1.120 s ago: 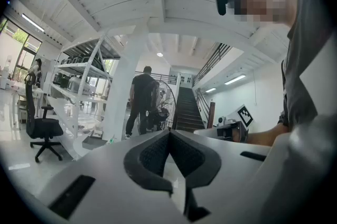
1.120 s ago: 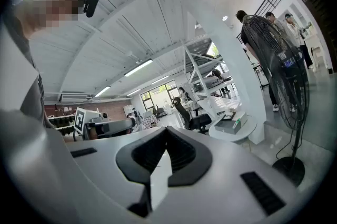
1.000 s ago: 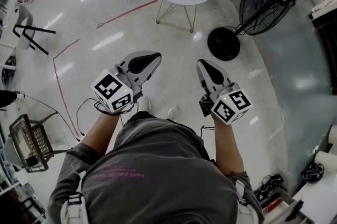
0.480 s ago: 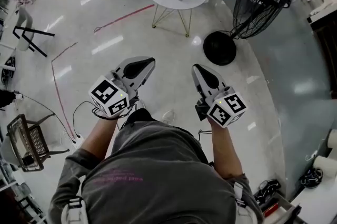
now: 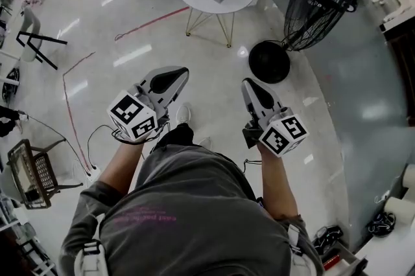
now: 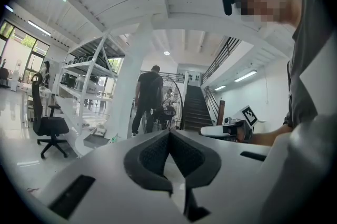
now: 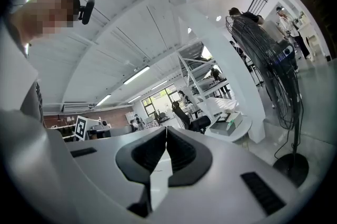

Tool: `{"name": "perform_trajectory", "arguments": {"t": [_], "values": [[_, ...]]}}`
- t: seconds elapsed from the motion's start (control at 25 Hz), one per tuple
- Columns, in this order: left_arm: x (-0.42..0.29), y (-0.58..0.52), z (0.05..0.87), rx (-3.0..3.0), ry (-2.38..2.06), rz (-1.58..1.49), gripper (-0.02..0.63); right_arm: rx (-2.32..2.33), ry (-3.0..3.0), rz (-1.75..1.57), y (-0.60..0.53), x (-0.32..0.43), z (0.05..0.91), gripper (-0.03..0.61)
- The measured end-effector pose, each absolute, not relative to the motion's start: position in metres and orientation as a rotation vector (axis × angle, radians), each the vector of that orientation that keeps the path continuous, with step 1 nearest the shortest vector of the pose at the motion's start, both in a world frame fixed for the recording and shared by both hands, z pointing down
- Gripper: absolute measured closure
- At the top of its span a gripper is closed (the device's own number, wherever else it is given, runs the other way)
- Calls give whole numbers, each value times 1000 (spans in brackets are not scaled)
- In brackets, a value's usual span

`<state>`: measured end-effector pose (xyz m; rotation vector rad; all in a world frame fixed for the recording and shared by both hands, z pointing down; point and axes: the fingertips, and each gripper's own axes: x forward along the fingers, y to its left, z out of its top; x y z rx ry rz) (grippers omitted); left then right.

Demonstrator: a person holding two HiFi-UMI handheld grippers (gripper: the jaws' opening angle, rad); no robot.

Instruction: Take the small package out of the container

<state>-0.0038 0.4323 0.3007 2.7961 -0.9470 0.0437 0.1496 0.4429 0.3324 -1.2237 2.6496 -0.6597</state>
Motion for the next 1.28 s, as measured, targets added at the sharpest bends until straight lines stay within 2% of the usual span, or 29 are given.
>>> {"name": "perform_trajectory", "arguments": {"t": [0.48, 1.28], "values": [[-2, 364, 312, 2783, -936, 43, 607, -1268, 2633, -703, 380, 161, 348, 558], [-70, 129, 323, 2761, -835, 39, 607, -1323, 2628, -796, 149, 71, 363, 558]]}}
